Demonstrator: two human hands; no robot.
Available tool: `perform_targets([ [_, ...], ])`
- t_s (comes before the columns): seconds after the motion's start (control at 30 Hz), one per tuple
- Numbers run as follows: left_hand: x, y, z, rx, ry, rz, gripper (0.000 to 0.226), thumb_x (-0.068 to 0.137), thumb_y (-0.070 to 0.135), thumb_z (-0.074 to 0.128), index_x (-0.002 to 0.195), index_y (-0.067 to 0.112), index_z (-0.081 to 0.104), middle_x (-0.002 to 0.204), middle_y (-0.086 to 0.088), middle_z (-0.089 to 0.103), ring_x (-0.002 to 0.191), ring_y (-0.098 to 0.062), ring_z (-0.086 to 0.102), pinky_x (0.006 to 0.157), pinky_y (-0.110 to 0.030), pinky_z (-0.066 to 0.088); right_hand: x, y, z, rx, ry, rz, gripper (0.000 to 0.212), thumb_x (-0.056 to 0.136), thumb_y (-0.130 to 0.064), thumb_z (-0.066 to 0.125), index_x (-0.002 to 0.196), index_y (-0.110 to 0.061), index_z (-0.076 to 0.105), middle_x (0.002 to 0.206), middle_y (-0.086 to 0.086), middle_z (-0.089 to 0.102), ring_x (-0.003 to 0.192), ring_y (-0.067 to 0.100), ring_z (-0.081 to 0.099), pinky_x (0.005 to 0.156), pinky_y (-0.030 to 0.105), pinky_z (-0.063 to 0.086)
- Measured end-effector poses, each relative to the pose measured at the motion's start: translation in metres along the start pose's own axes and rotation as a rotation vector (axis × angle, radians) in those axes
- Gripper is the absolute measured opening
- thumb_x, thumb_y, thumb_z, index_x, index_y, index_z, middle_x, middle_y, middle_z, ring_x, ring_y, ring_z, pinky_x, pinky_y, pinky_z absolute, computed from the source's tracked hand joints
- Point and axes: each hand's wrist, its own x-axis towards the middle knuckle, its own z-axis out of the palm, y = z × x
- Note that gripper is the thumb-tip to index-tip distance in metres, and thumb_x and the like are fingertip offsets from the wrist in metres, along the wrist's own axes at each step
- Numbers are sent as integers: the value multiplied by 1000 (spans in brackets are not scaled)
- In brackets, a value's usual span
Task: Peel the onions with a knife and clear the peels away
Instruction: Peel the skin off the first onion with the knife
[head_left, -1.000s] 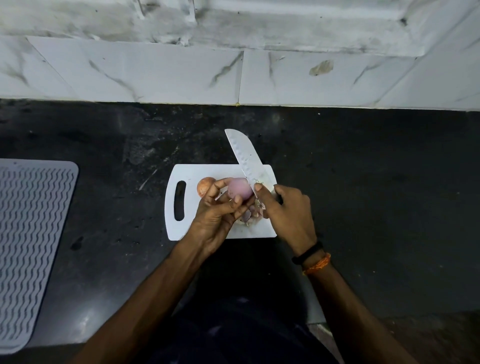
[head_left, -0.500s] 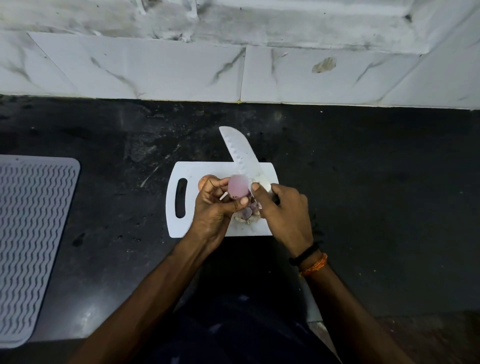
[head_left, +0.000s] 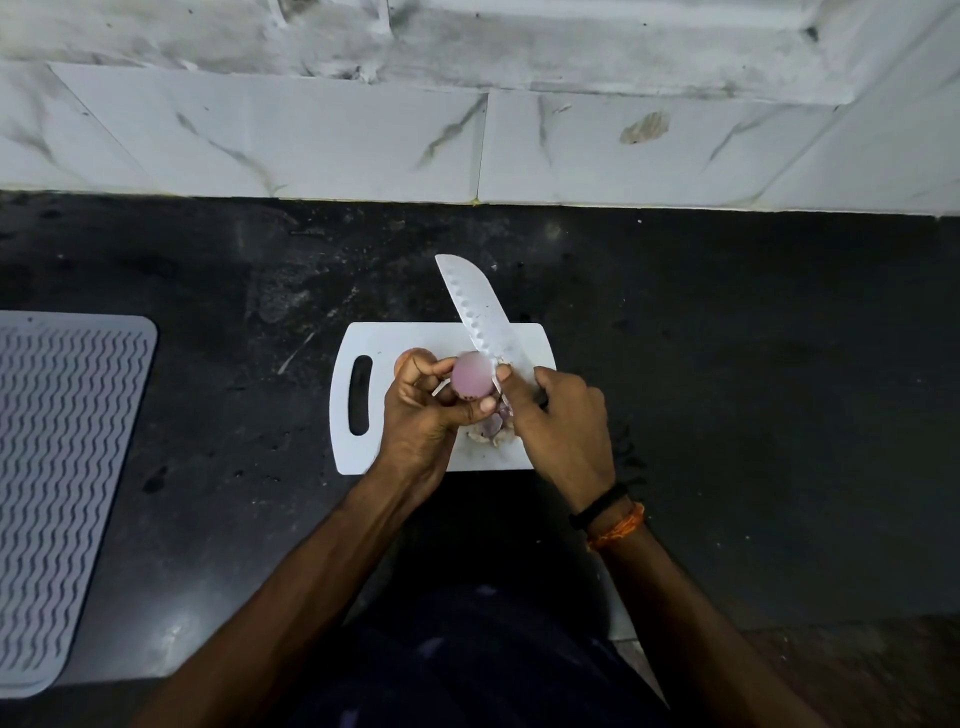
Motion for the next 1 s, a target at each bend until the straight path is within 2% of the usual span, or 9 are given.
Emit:
perform_targets([
  [0.07, 0, -1, 0, -4, 0, -7, 61, 54, -20, 79, 100, 6, 49, 99, -2, 64, 99, -23, 68, 76, -29, 59, 0, -2, -2, 15, -21, -13, 52, 93, -63, 47, 63, -20, 46, 66, 3, 60, 67, 22, 60, 70, 37, 50],
  [0.2, 1, 0, 2, 4, -13, -11, 73, 55, -21, 79, 114, 3, 45, 97, 2, 70, 100, -24, 70, 77, -31, 60, 2, -6, -9, 58, 41, 30, 53, 97, -45, 58, 55, -21, 38, 52, -6, 41, 54, 11, 42, 56, 25, 31],
  [0.33, 1, 1, 3, 8, 0, -9, 72, 55, -20, 77, 115, 2, 43, 96, 5, 71, 99, -22, 70, 80, -32, 60, 3, -5, -10, 60, 31, 54, 53, 97, -46, 57, 54, -21, 36, 51, -6, 39, 52, 11, 40, 55, 24, 30],
  [0.47, 0, 2, 1, -17, 4, -21, 69, 56, -18, 75, 114, 4, 45, 99, -3, 67, 100, -26, 69, 78, -32, 60, 1, -5, -2, 54, 20, 41, 52, 98, -49, 55, 56, -24, 36, 54, -6, 41, 60, 18, 45, 66, 33, 35],
  [0.63, 0, 2, 1, -9, 7, -18, 61, 53, -22, 77, 99, 6, 48, 99, 5, 64, 101, -23, 67, 75, -29, 59, 1, -4, 1, 23, 17, -45, 51, 99, -45, 56, 56, -22, 41, 53, -7, 44, 52, 11, 45, 68, 34, 41],
  [0.73, -1, 1, 1, -38, -5, -33, 64, 57, -21, 75, 107, 5, 44, 98, 2, 67, 102, -23, 67, 75, -28, 59, 0, -4, 2, 44, 24, -61, 50, 98, -46, 57, 59, -16, 48, 54, -4, 48, 52, 13, 49, 65, 33, 43],
  [0.87, -1, 2, 1, -45, 5, -31, 66, 56, -17, 75, 111, 5, 45, 100, 1, 65, 102, -23, 66, 80, -29, 60, 1, -5, -3, 90, 79, 30, 52, 97, -45, 58, 55, -20, 38, 52, -8, 42, 47, 6, 41, 51, 16, 30],
  [0.93, -1, 3, 2, -32, 5, -34, 68, 56, -16, 75, 113, 5, 45, 98, 4, 67, 102, -23, 66, 81, -29, 60, 1, -4, -3, 60, 57, 38, 51, 97, -47, 57, 56, -25, 36, 53, -9, 40, 51, 6, 41, 54, 17, 31],
  [1.0, -1, 2, 2, -24, 3, -35, 72, 56, -16, 74, 117, 5, 44, 99, 2, 67, 100, -21, 67, 79, -29, 60, 1, -2, 0, 33, 39, 47, 50, 97, -52, 54, 58, -32, 31, 57, -12, 39, 62, 14, 47, 65, 25, 36],
])
